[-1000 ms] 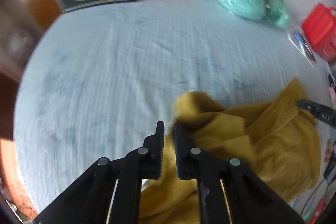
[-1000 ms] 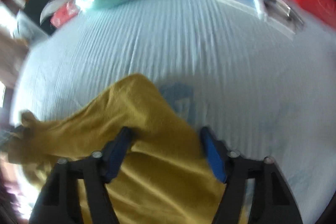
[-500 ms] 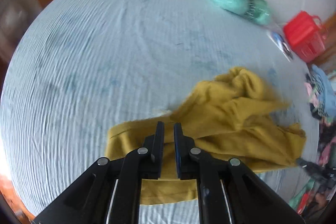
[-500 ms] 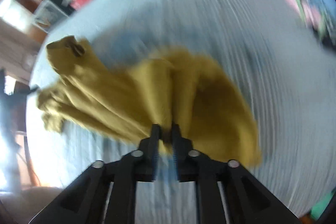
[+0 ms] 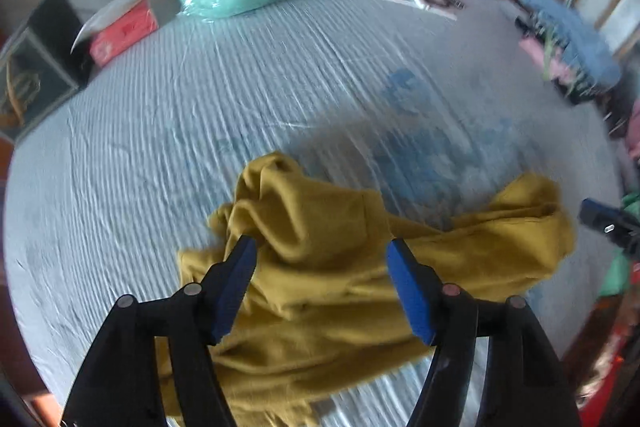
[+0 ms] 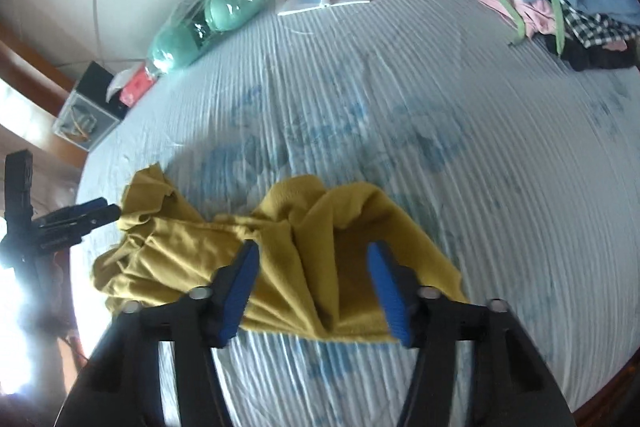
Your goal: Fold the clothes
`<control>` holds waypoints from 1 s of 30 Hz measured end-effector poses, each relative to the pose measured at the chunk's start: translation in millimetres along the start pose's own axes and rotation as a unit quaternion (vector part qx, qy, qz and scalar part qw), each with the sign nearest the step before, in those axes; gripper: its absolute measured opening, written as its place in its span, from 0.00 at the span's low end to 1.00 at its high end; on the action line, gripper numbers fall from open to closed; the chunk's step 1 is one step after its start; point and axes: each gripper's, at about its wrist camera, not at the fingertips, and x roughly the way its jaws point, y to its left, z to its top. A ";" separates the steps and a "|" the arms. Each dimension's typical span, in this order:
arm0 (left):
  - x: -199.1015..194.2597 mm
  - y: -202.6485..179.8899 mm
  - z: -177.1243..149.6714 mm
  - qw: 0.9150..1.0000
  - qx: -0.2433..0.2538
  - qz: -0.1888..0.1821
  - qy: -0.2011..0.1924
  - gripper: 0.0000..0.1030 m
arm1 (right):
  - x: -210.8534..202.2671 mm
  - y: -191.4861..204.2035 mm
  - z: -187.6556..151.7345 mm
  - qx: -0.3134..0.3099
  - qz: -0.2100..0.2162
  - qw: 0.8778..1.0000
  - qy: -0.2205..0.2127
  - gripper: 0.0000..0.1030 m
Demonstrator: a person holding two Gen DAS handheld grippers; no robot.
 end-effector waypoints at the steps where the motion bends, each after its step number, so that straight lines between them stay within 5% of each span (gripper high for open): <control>1: 8.0 -2.1 1.5 1.000 0.005 0.017 0.004 0.65 | 4.3 5.0 2.1 -0.004 0.000 1.000 0.003 0.27; 4: 37.1 6.6 -1.2 0.998 -0.005 0.047 0.035 0.65 | 20.9 16.7 4.9 -0.012 0.001 1.000 0.020 0.33; 6: 53.0 17.0 -8.0 0.997 -0.016 0.045 0.056 0.65 | 35.5 21.3 2.2 -0.018 -0.002 0.999 0.042 0.55; 7: 52.4 19.6 -10.4 0.997 -0.013 0.049 0.052 0.55 | 44.4 24.0 -1.3 -0.029 -0.011 0.998 0.053 0.56; 8: 48.8 21.5 -12.3 0.997 -0.009 0.056 0.043 0.44 | 50.7 27.1 -3.7 -0.040 -0.019 0.997 0.062 0.50; 9: 43.3 24.9 -12.2 0.998 -0.012 0.056 0.037 0.15 | 55.6 30.1 -5.6 -0.051 -0.028 0.996 0.070 0.14; 10: 32.8 31.8 -9.6 0.998 -0.027 0.046 0.026 0.10 | 55.7 34.3 -4.7 -0.063 -0.030 0.995 0.068 0.07; 14: -31.2 70.3 13.7 0.993 -0.097 0.026 -0.060 0.10 | 20.0 53.9 25.9 -0.093 -0.020 0.995 -0.010 0.07; 19: -73.5 124.7 85.8 0.970 -0.174 0.051 -0.160 0.10 | 7.1 88.6 106.4 -0.119 -0.029 0.987 -0.106 0.07; 23: -43.0 158.1 132.4 0.973 -0.198 0.060 -0.100 0.22 | 48.8 102.1 174.1 -0.094 -0.063 0.986 -0.123 0.42; 26: -40.7 173.3 113.8 0.976 -0.190 0.065 -0.083 0.28 | 47.7 88.1 179.0 -0.063 -0.047 0.989 -0.127 0.46; 28: -39.6 183.2 83.7 0.976 -0.191 0.077 -0.073 0.51 | 39.5 70.2 171.3 -0.054 -0.050 0.989 -0.130 0.57; 30: -37.3 189.9 55.2 0.974 -0.198 0.087 -0.061 0.58 | 38.8 43.5 157.6 -0.034 -0.059 0.991 -0.114 0.61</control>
